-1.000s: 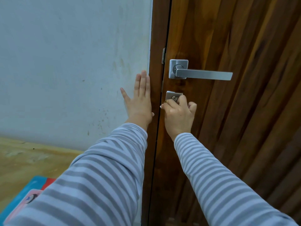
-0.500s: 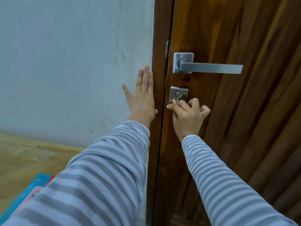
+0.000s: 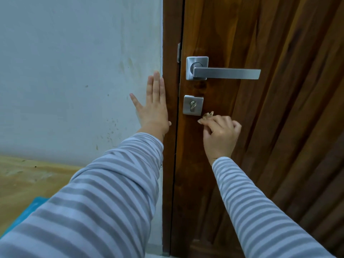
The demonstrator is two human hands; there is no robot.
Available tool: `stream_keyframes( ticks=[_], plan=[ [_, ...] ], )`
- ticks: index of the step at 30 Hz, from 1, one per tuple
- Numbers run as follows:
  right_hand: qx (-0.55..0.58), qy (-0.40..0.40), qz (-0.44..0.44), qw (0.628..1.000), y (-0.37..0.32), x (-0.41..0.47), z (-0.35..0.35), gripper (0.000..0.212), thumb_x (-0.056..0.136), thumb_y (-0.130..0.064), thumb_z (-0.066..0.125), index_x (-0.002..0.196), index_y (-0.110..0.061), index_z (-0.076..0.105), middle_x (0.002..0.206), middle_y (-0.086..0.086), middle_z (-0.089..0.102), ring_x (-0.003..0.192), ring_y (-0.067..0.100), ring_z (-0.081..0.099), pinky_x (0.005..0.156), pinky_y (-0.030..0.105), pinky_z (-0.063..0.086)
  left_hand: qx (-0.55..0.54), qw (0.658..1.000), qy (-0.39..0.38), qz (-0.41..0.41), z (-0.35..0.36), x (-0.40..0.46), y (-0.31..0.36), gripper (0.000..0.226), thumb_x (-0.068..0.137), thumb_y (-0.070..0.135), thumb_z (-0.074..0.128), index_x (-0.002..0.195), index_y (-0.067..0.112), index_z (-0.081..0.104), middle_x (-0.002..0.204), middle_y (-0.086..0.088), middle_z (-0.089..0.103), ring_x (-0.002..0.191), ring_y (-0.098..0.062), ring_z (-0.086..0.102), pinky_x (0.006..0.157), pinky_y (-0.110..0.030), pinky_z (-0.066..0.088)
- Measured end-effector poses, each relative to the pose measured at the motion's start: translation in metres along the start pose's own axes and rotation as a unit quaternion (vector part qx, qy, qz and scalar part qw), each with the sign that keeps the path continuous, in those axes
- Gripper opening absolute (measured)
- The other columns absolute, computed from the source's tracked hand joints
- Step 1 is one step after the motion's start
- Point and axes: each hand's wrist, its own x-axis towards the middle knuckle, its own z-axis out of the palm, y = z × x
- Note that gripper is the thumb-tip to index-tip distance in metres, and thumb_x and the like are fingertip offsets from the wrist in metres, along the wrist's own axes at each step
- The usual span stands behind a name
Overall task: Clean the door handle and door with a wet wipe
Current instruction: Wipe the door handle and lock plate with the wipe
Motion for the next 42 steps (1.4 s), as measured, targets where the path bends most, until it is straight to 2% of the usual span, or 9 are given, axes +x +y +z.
stream_keyframes(
  ticks=[7, 12, 15, 19, 27, 30, 33, 37, 42],
  plan=[
    [0.016, -0.051, -0.144, 0.988, -0.022, 0.003, 0.012, 0.026, 0.084, -0.007, 0.063, 0.104, -0.021, 0.072, 0.100, -0.009, 0.072, 0.082, 0.017, 0.052, 0.072, 0.030, 0.031, -0.002, 1.000, 0.001, -0.003, 0.000, 0.000, 0.001, 0.139, 0.079, 0.053, 0.074, 0.134, 0.006, -0.045, 0.150, -0.008, -0.046, 0.142, -0.025, -0.036, 0.112, -0.069, 0.005],
    [-0.050, -0.069, -0.176, 0.981, -0.016, 0.012, 0.028, 0.014, 0.087, -0.016, 0.064, 0.094, -0.023, 0.073, 0.086, -0.012, 0.071, 0.089, 0.016, 0.044, 0.071, 0.033, 0.026, -0.011, 1.000, 0.003, -0.002, 0.000, 0.000, 0.000, 0.140, 0.078, 0.053, 0.075, 0.132, 0.007, -0.046, 0.150, -0.007, -0.046, 0.143, -0.024, -0.035, 0.111, -0.069, 0.003],
    [-0.059, -0.053, -0.160, 0.984, -0.017, 0.006, 0.033, 0.015, 0.092, -0.021, 0.060, 0.082, -0.023, 0.071, 0.073, -0.010, 0.066, 0.084, 0.016, 0.050, 0.069, 0.032, 0.026, -0.010, 1.000, 0.010, 0.001, 0.002, 0.001, -0.001, 0.140, 0.077, 0.053, 0.075, 0.139, 0.007, -0.042, 0.152, -0.007, -0.043, 0.144, -0.024, -0.033, 0.111, -0.070, 0.003],
    [-0.055, -0.061, -0.148, 0.985, -0.014, -0.010, 0.034, 0.011, 0.090, -0.020, 0.063, 0.082, -0.023, 0.070, 0.070, -0.009, 0.062, 0.075, 0.018, 0.053, 0.069, 0.033, 0.027, -0.010, 1.000, 0.010, 0.002, 0.002, 0.001, -0.001, 0.140, 0.076, 0.054, 0.076, 0.141, 0.007, -0.039, 0.153, -0.007, -0.041, 0.144, -0.024, -0.032, 0.110, -0.070, 0.003],
    [-0.045, -0.181, -0.102, 0.977, 0.010, -0.049, 0.016, 0.012, 0.081, -0.014, 0.072, 0.088, -0.023, 0.075, 0.076, -0.008, 0.067, 0.082, 0.018, 0.055, 0.082, 0.035, 0.029, -0.018, 1.000, -0.004, 0.000, 0.001, 0.002, -0.001, 0.140, 0.077, 0.051, 0.076, 0.134, 0.008, -0.045, 0.151, -0.006, -0.045, 0.143, -0.024, -0.035, 0.110, -0.070, 0.001],
    [0.033, -0.143, -0.043, 0.988, 0.004, -0.027, 0.002, 0.015, 0.079, -0.007, 0.071, 0.089, -0.017, 0.075, 0.078, -0.003, 0.067, 0.079, 0.018, 0.059, 0.085, 0.032, 0.036, -0.018, 1.000, -0.006, -0.003, -0.001, 0.002, 0.000, 0.140, 0.078, 0.052, 0.075, 0.132, 0.006, -0.046, 0.150, -0.008, -0.046, 0.142, -0.025, -0.036, 0.110, -0.071, 0.002],
    [0.070, -0.089, 0.010, 0.994, -0.001, 0.008, -0.013, 0.015, 0.081, -0.005, 0.067, 0.093, -0.011, 0.073, 0.078, 0.001, 0.064, 0.074, 0.018, 0.057, 0.072, 0.032, 0.047, -0.015, 1.000, 0.005, 0.003, -0.003, -0.003, -0.002, 0.139, 0.078, 0.053, 0.074, 0.140, 0.006, -0.041, 0.152, -0.009, -0.043, 0.143, -0.026, -0.034, 0.109, -0.072, 0.000],
    [0.070, -0.050, 0.063, 0.994, 0.000, 0.048, -0.021, 0.018, 0.084, -0.006, 0.064, 0.100, -0.008, 0.072, 0.084, 0.004, 0.065, 0.083, 0.020, 0.057, 0.071, 0.027, 0.047, -0.057, 0.997, 0.034, 0.028, 0.000, -0.016, 0.005, 0.127, 0.081, 0.037, 0.073, 0.146, 0.008, -0.033, 0.155, -0.009, -0.038, 0.144, -0.028, -0.031, 0.108, -0.073, -0.007],
    [0.033, -0.055, 0.044, 0.997, 0.004, 0.063, -0.009, 0.014, 0.082, -0.009, 0.066, 0.093, -0.010, 0.075, 0.081, 0.005, 0.067, 0.086, 0.027, 0.058, 0.075, 0.040, 0.050, -0.019, 0.998, 0.010, 0.056, 0.016, -0.020, 0.022, 0.125, 0.082, 0.034, 0.070, 0.145, 0.005, -0.034, 0.152, -0.011, -0.042, 0.143, -0.029, -0.034, 0.109, -0.073, -0.004]
  ],
)
